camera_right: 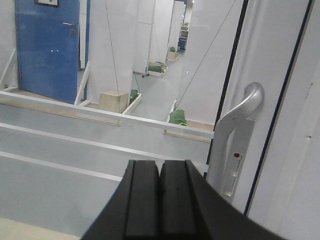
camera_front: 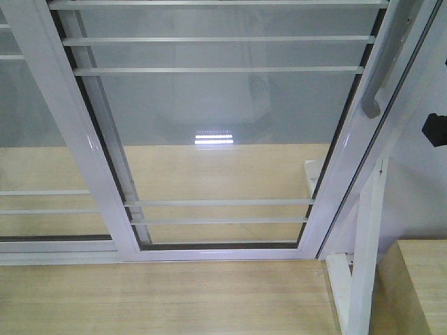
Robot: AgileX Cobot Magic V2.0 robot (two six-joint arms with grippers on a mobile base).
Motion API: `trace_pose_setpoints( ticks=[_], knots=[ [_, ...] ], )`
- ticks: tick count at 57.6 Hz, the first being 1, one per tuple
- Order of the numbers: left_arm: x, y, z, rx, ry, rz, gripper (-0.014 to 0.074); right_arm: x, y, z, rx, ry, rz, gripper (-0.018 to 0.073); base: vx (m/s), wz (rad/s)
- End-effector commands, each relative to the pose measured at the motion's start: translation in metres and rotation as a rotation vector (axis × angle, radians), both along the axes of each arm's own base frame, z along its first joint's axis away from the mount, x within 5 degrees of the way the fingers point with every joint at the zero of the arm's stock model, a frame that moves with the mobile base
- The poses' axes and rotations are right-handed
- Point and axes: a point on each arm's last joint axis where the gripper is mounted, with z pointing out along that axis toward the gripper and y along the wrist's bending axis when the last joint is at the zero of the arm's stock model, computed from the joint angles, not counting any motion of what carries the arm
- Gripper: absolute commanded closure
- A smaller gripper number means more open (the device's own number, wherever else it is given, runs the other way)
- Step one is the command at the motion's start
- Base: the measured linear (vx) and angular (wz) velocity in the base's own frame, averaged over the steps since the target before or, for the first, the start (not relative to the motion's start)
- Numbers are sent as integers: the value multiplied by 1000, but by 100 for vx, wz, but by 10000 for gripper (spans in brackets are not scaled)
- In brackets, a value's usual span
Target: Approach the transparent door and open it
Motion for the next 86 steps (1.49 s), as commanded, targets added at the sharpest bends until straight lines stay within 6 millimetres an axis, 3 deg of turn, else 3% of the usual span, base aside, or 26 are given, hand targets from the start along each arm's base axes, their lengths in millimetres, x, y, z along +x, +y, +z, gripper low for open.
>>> trace_pose_setpoints(
  ticks=[1,14,28,34,43,70,86],
  knots=[
    [1,1,20,-14,-121,12,550,-1,-1,20,26,-121,-9,542,0,0],
    [1,1,20,-14,-121,12,379,-1,-1,19,24,-109,-9,445,0,0],
    [1,1,20,-14,-121,12,118,-1,-1,19,24,-105,-9,199,0,0],
    [1,1,20,-14,-121,12,64,-1,-1,19,25,-108,-9,48,0,0],
    [1,1,20,-15,-123,13,57,-1,-2,21,29,-131,-10,-85,0,0],
    [1,0,17,-16,-85,6,57,3,-16,2,13,81,-103,-10,0,0],
    [1,0,18,-13,-94,7,57,44,-23,-9,32,113,-153,-6,0,0]
  ],
)
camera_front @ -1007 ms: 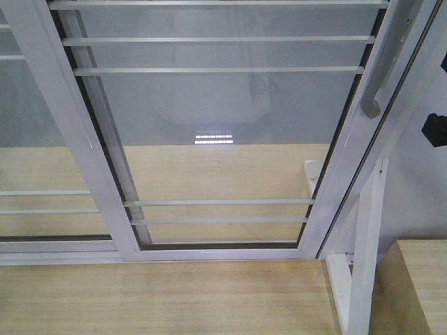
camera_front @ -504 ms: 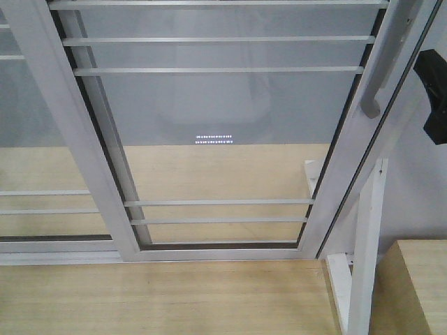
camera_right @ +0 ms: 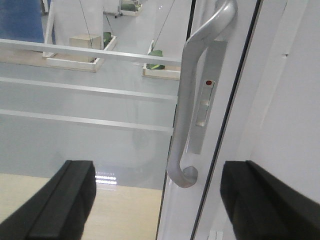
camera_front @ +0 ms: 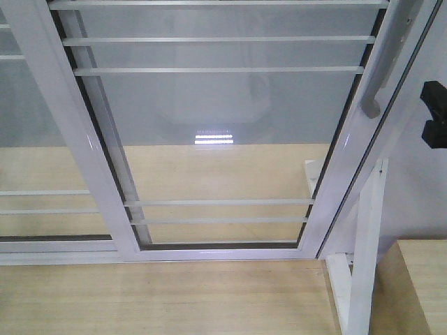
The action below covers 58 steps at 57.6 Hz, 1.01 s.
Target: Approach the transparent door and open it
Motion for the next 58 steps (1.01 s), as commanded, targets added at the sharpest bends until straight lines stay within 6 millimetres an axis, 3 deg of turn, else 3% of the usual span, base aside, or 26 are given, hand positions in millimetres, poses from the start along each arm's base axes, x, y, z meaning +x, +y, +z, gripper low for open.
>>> trace_pose_setpoints(
  ticks=[1,19,34,58],
  knots=[
    [1,1,20,-11,-122,12,57,18,-2,18,8,-110,-19,-6,0,0],
    [1,1,20,-11,-122,12,57,98,-3,24,-11,-121,-32,-6,0,0],
    [1,1,20,-11,-122,12,57,162,-5,17,-10,-86,-44,-6,0,0],
    [1,1,20,-3,-119,11,57,218,-9,6,-16,-78,-55,-6,0,0]
  ],
)
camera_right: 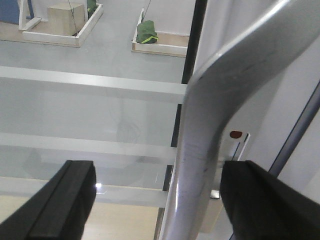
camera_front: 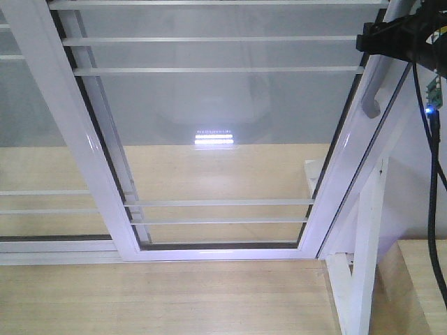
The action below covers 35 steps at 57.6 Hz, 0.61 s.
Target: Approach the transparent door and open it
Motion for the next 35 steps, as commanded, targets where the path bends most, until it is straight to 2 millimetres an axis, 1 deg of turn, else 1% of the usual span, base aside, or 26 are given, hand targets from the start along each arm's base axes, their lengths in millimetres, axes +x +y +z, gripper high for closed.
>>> trace_pose_setpoints(
  ticks=[1,11,17,21,27,32,35],
  knots=[
    [1,1,20,-5,-118,11,57,6,-6,34,-14,-172,-14,-6,0,0],
    [1,1,20,-5,-118,11,57,21,-18,30,5,-171,-47,-6,0,0],
    [1,1,20,-5,-118,11,57,26,-19,28,10,-167,-51,7,0,0],
    [1,1,20,-5,-118,11,57,28,-19,27,9,-172,-50,32,0,0],
    [1,1,20,-5,-118,11,57,30,-19,25,9,-181,-51,118,0,0],
    [1,1,20,-5,-118,11,57,30,-19,25,8,-187,-51,232,0,0],
    [1,1,20,-5,-118,11,57,30,-18,25,9,-188,-49,330,0,0]
  ],
)
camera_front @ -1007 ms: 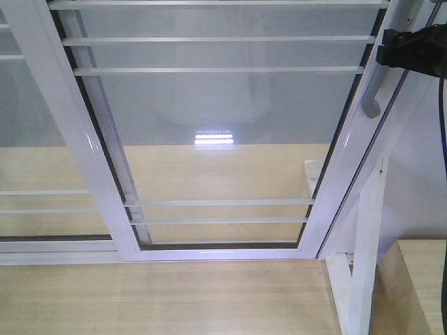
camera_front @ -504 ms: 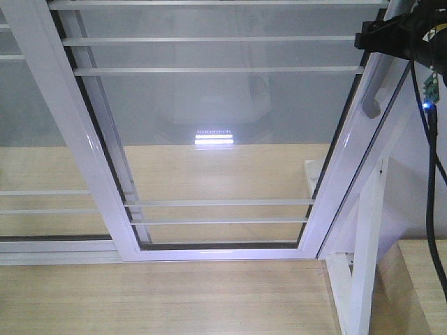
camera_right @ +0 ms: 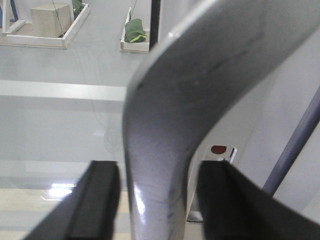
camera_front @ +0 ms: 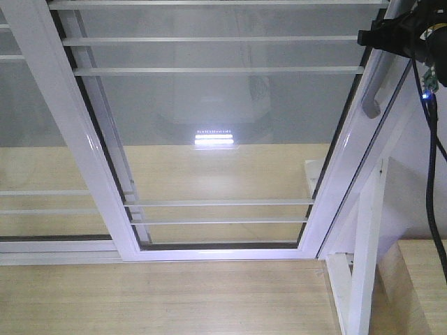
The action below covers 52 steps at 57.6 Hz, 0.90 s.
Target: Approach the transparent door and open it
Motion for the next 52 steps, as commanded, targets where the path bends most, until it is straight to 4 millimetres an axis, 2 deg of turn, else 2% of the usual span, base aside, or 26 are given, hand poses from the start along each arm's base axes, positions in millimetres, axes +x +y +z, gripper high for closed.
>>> trace_pose_setpoints(
  ticks=[1,10,25,52],
  knots=[
    [1,1,20,-6,-118,11,57,-4,-2,42,-13,-184,-6,354,0,0],
    [1,1,20,-6,-118,11,57,-7,4,46,-10,-176,7,573,0,0],
    [1,1,20,-6,-118,11,57,-14,37,60,-6,-198,87,566,0,0],
    [1,1,20,-6,-118,11,57,-20,83,60,8,-197,197,564,0,0]
  ],
)
